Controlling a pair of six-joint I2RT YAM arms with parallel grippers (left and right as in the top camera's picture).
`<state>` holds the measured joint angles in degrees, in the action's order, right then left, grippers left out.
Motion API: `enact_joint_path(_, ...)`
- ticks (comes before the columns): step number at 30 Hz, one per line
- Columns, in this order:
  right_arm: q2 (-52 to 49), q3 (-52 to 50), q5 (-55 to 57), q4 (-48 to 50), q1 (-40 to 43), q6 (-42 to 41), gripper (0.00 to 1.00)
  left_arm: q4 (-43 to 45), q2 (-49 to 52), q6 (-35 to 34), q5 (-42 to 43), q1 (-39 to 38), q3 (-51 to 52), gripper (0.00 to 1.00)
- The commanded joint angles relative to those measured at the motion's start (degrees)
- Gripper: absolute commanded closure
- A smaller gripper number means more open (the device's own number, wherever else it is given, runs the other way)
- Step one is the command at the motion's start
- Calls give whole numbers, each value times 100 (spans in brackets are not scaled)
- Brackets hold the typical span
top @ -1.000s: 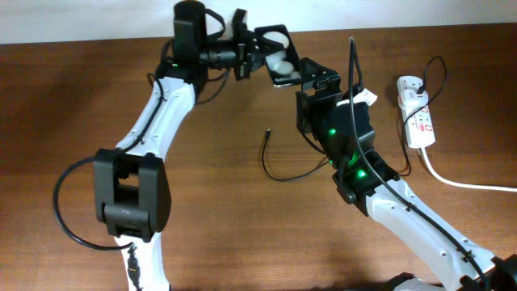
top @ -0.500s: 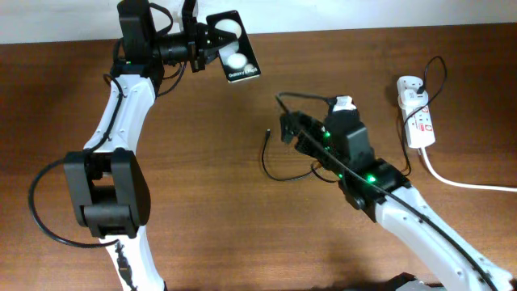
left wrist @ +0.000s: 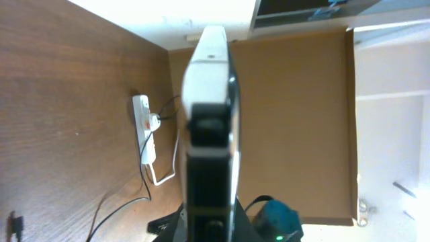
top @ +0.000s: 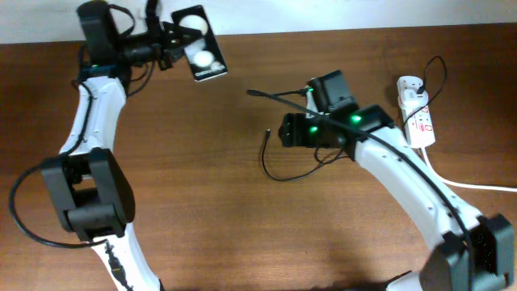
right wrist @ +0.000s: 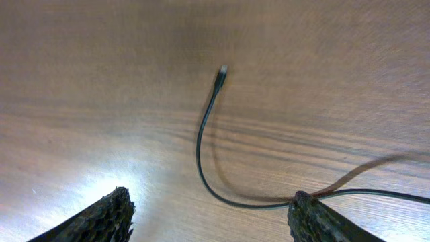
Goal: Plug charger to phone and switch on socket
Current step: 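Lower the right gripper to the black cable's USB-C end and grasp it, then lift the cable end with the right gripper toward the phone's bottom port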
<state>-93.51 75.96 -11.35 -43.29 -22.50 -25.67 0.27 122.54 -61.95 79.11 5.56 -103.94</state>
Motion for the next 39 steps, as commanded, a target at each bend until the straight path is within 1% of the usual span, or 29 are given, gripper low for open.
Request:
enact_joint_path(1, -557, 348, -59, 179, -90, -378, 28, 31, 26, 168, 278, 313, -61, 100)
enact_joint_path(2, -776, 391, -173, 339, -101, -507, 41, 33, 26, 192, 280, 470, -61, 100)
enact_joint_path(3, -881, 391, -175, 439, -114, -533, 46, 31, 26, 210, 280, 529, -61, 100)
enact_joint_path(4, -1012, 391, -175, 535, -125, -682, 48, 31, 26, 210, 286, 634, -57, 100)
enact_joint_path(8, -1534, 389, -155, 1117, -339, -828, 53, 11, 26, 380, 470, 645, -35, 100)
enact_joint_path(11, -1757, 387, -4, 1300, -422, -1130, 56, 9, 26, 378, 498, 651, -35, 100)
enact_joint_path(14, -2022, 387, -24, 1379, -424, -1130, 58, 9, 26, 378, 538, 658, -35, 100)
enact_joint_path(16, -2225, 387, -48, 1432, -450, -1130, 61, 9, 26, 378, 562, 658, -35, 100)
enact_joint_path(20, -2520, 387, -17, 1735, -649, -1130, 64, 9, 26, 378, 575, 658, -35, 100)
enact_joint_path(21, -2568, 387, 2, 1742, -647, -1130, 66, 9, 26, 378, 595, 658, -35, 100)
enact_joint_path(24, -2592, 387, 151, 1764, -647, -1132, 67, 9, 26, 378, 623, 660, -35, 100)
enact_joint_path(28, -2594, 387, 219, 1860, -647, -1156, 76, 9, 26, 378, 623, 658, -35, 100)
enact_joint_path(30, -2625, 387, 457, 1869, -647, -1279, 78, 9, 26, 378, 621, 658, -35, 100)
enact_joint_path(36, -2935, 387, 433, 2022, -647, -1386, 79, 9, 26, 378, 623, 658, -35, 100)
enact_joint_path(38, -2955, 387, 433, 2017, -647, -1384, 85, 9, 26, 378, 621, 658, -35, 100)
enact_joint_path(39, -2957, 387, 433, 2017, -647, -1379, 91, 9, 26, 378, 621, 658, -35, 100)
